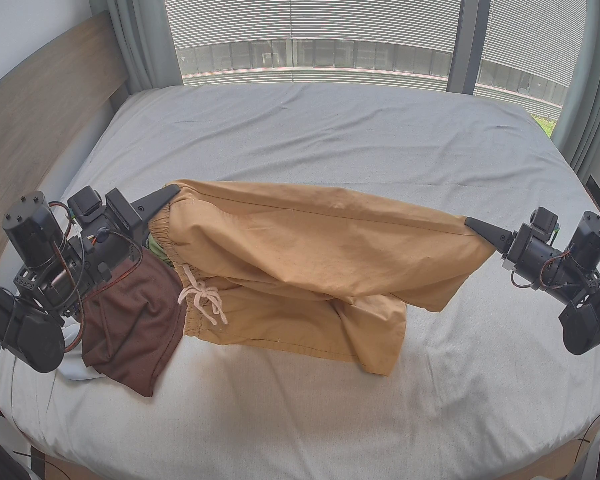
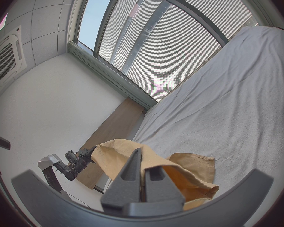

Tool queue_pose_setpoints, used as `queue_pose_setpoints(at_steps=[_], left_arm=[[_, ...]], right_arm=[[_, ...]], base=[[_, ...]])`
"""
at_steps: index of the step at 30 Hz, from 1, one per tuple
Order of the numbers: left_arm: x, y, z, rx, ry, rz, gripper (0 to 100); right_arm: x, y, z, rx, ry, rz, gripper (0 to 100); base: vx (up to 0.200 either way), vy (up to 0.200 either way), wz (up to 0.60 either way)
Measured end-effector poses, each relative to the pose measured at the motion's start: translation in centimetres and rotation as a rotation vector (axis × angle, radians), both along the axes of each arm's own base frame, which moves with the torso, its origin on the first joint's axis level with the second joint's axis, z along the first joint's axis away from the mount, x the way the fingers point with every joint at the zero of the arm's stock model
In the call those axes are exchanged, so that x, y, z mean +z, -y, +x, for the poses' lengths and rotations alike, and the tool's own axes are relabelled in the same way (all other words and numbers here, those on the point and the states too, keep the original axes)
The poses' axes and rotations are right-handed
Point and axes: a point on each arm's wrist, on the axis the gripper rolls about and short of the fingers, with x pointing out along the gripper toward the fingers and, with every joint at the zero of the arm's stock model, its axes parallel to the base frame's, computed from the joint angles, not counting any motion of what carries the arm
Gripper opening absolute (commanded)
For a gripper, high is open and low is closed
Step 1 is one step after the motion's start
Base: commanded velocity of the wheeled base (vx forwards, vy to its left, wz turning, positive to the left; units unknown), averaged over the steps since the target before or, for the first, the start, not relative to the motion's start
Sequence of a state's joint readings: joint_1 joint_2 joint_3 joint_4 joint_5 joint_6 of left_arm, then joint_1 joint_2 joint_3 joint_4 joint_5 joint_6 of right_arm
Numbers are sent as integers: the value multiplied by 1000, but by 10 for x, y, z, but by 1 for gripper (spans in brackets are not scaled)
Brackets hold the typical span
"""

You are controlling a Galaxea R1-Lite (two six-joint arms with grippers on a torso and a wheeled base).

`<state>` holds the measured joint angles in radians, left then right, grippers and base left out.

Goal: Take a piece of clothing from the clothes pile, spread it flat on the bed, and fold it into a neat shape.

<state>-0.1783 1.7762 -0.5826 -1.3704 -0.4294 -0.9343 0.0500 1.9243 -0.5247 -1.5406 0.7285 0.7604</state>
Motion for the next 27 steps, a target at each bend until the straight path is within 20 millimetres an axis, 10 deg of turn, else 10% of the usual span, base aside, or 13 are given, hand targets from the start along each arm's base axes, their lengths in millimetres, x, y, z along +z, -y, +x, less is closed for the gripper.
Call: queue_pose_setpoints(at_steps=[27], left_arm=[[-32,0,17,14,45,103,0]], right_arm=[[14,15,11,-62,67,8,0]], base=[[0,0,0]])
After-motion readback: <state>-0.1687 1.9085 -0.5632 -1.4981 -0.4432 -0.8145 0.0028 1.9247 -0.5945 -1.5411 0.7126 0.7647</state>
